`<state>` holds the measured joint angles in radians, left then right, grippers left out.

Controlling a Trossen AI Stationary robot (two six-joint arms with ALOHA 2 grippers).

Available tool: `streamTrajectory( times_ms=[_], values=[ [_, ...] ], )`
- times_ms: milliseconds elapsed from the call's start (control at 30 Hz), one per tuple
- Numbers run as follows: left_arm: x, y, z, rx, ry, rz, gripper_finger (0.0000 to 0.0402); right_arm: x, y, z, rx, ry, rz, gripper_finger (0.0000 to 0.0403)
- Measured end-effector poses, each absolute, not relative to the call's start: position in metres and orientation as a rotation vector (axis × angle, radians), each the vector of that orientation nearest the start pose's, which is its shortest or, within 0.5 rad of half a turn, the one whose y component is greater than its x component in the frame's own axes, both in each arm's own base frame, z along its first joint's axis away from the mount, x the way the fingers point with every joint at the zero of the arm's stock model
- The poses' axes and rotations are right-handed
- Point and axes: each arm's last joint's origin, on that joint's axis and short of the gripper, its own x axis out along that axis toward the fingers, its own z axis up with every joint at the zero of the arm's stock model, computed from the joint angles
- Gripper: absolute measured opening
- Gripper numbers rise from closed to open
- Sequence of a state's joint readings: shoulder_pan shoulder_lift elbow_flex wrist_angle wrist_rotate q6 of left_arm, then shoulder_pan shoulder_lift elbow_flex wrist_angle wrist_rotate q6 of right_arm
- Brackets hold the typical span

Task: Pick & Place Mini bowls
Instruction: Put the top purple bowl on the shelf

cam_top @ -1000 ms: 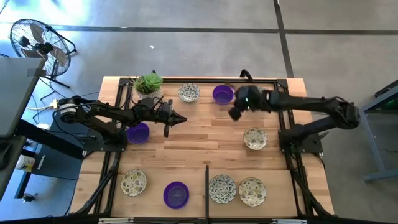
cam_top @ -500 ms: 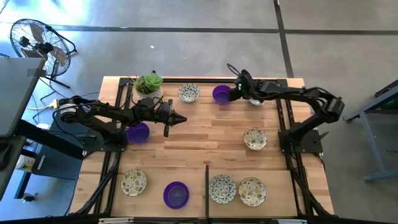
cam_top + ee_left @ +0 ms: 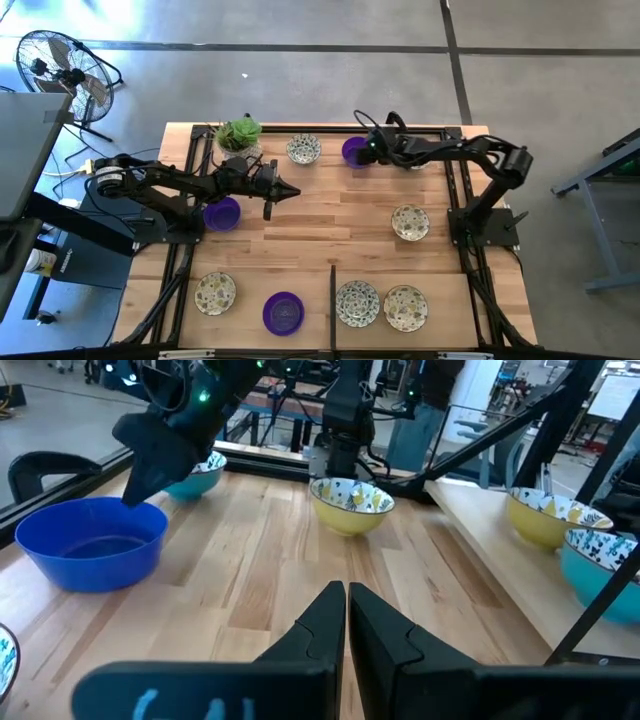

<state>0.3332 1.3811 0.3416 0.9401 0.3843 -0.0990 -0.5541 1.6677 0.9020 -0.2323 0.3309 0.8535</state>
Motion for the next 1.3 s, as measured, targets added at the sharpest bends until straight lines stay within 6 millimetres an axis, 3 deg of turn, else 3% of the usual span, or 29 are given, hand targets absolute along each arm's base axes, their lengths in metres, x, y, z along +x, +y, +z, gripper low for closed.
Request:
streamTrajectory(
  times_ms=[333, 800, 1000, 1300],
  values=[
    [0.231, 0.068, 0.173, -0.118, 0.095, -0.048, 0.0014, 0.27, -0.173, 0.145, 0.873, 0.638, -1.189, 0.0117],
    [0.231, 0.068, 0.173, -0.118, 0.095, -0.055, 0.0014, 0.274, -0.172, 0.138, 0.888, 0.658, -1.152, 0.0019],
    [0.23, 0.068, 0.173, -0.119, 0.096, -0.075, 0.0014, 0.273, -0.166, 0.151, 0.853, 0.657, -1.119, 0.0007],
    [0.23, 0.068, 0.172, -0.115, 0.103, -0.075, 0.0014, 0.258, -0.157, 0.187, 0.768, 0.674, -1.043, 0.0004]
  ],
)
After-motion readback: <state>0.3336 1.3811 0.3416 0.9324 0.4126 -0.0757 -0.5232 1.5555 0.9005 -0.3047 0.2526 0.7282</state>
